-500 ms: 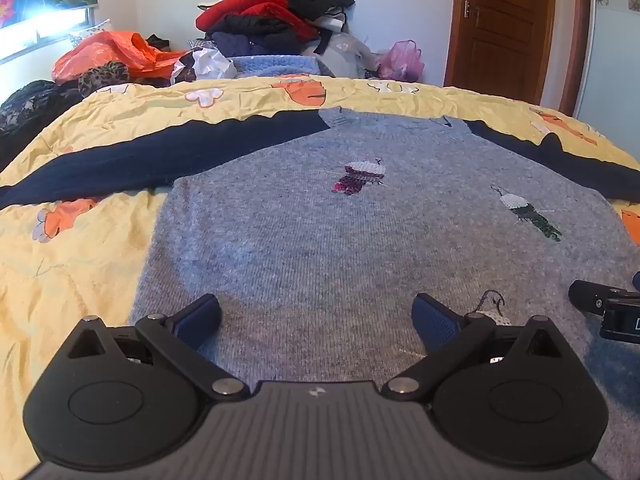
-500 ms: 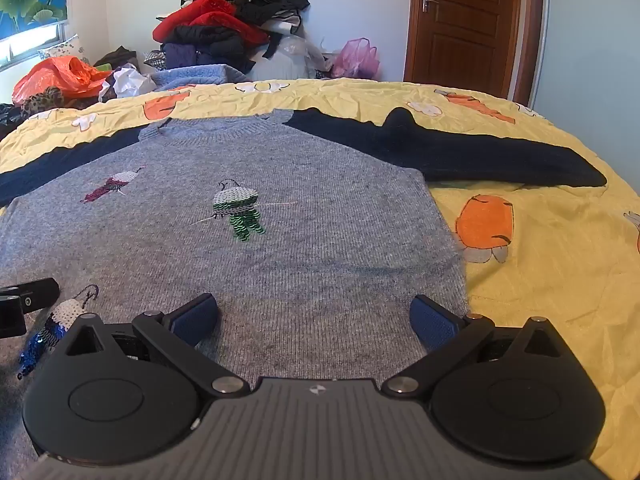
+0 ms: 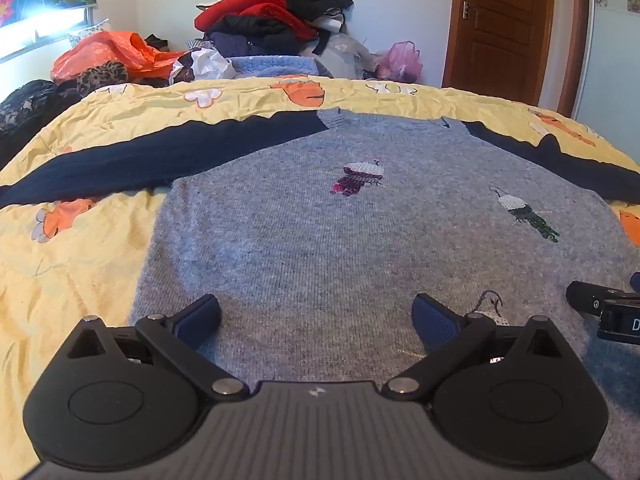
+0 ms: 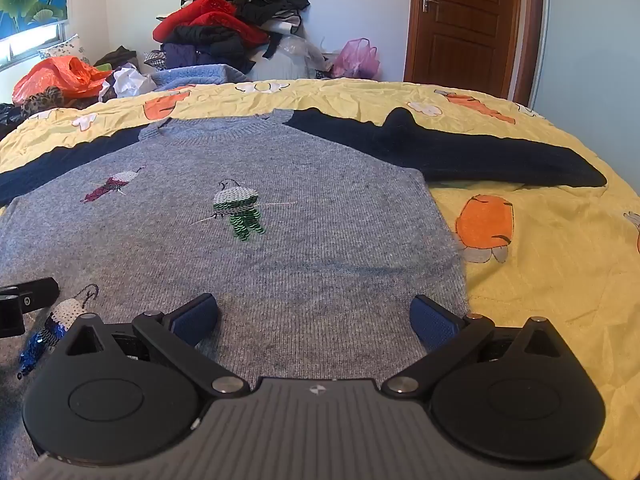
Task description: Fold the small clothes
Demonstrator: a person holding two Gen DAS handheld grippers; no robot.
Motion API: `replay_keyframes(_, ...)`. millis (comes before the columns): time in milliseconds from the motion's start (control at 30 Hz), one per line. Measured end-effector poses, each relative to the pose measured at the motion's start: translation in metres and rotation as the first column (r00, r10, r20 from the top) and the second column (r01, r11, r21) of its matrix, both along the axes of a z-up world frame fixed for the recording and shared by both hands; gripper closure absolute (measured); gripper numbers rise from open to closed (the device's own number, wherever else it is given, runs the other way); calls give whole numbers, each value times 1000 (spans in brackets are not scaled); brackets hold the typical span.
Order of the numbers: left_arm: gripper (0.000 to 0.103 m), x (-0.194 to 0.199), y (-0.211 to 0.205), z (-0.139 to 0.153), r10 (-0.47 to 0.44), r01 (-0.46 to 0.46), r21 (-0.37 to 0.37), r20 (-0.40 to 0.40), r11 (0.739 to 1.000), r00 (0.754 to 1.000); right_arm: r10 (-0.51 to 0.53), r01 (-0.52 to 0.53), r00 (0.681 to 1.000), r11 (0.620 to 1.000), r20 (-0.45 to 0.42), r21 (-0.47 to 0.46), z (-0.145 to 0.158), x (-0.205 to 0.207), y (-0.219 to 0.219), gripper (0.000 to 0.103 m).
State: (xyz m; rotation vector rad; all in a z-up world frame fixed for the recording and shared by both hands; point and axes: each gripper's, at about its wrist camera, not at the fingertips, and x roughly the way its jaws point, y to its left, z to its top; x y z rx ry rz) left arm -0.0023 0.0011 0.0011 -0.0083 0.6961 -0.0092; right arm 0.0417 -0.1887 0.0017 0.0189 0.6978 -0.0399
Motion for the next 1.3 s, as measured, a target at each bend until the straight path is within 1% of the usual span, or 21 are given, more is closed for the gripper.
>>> replay_keyframes(333, 0, 5, -2, -1, -5, 5, 2, -8, 1000, 1000, 0, 0, 1000, 1000, 0, 0, 0, 0, 0, 0)
replay_keyframes(567, 0, 5, -1, -1, -7, 7, -15, -5, 1000, 1000, 0, 0, 1000, 1000, 0, 0, 0, 0, 0, 0)
replay_keyframes(700, 0, 3, -3, -1, -6, 6, 7, -10, 1000, 1000, 0, 0, 1000, 1000, 0, -1, 0, 0, 0, 0)
replay_keyframes(900, 0, 3, -5, -1, -6, 6, 4, -10, 1000, 1000, 0, 0, 1000, 1000, 0, -1, 0, 0, 0, 0)
replay_keyframes(1300, 0, 1, 8, 1, 4, -4, -66, 6, 998, 1000, 0, 0, 1000, 1000, 0, -1, 0, 0, 0, 0)
